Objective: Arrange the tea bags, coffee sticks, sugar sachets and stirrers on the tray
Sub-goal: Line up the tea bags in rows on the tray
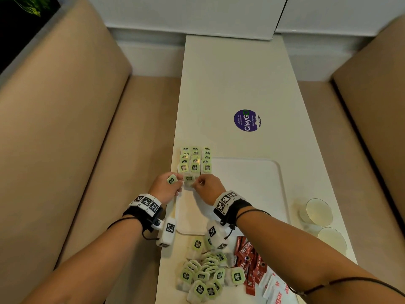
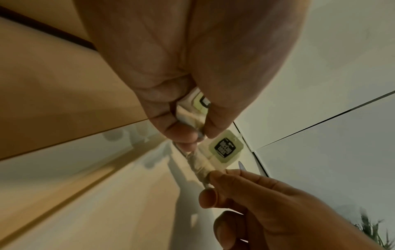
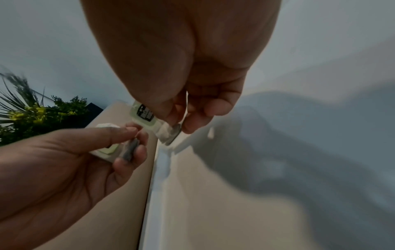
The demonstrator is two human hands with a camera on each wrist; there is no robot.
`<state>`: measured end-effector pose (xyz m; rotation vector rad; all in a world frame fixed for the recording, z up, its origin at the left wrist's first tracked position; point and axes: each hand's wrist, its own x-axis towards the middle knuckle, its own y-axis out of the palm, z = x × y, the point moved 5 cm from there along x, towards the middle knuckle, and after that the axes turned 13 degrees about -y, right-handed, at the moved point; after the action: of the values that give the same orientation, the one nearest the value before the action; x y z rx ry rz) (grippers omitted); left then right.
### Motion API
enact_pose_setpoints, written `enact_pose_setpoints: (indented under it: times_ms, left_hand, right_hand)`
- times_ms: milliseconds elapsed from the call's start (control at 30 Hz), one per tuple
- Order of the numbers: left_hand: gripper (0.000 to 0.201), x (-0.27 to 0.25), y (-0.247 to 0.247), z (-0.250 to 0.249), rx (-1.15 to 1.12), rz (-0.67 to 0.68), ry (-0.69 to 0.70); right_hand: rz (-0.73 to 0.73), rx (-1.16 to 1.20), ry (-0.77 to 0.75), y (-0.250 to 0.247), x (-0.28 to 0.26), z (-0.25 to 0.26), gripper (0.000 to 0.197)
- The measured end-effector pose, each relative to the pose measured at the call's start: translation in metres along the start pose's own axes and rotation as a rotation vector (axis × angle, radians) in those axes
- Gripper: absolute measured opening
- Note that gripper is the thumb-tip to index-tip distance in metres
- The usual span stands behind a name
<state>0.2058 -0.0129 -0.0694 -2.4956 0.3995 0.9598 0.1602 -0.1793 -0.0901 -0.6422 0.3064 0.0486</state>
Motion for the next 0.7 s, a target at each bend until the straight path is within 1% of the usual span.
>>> enact_pose_setpoints:
  times_ms: [33,100,267,367,433,500,600,700]
  left_hand:
    - [0.018,0.001,-0.001,0.003,-0.002,-0.007,-0.018]
    - [0.027,0.004,-0.005,0.007,-0.015,-0.017,-0.054]
    - [0.034,0.006,-0.013,0.016,-0.082,-0.045,-0.101]
    - [0.030,0.008,-0.017,0.020,-0.118,-0.051,-0.099]
    - [0.024,0.006,-0.018,0.021,-0.112,-0.047,-0.084]
    - [0.026,0.004,-0.019,0.021,-0.099,-0.057,-0.061]
    - [0.027,0.003,-0.020,0.020,-0.094,-0.068,-0.046]
    - [0.025,0.005,-0.020,0.022,-0.104,-0.064,-0.062]
  right_hand:
    - [-0.001,0.008,0.016,0.002,0.000,0.001,0.018]
    - [0.016,0.033,0.059,0.007,0.003,0.000,0.021]
    - [0.042,0.005,0.080,0.010,0.010,0.011,0.026]
    - [0.044,-0.019,0.145,0.007,0.015,0.014,0.036]
    - [0.049,-0.053,0.153,0.008,0.020,0.015,0.029]
    - [0.075,-0.100,0.127,0.009,0.021,0.018,0.019]
    - [0.074,-0.119,0.115,0.007,0.021,0.021,0.024]
    - [0.011,-0.039,0.119,0.004,0.021,0.020,0.021]
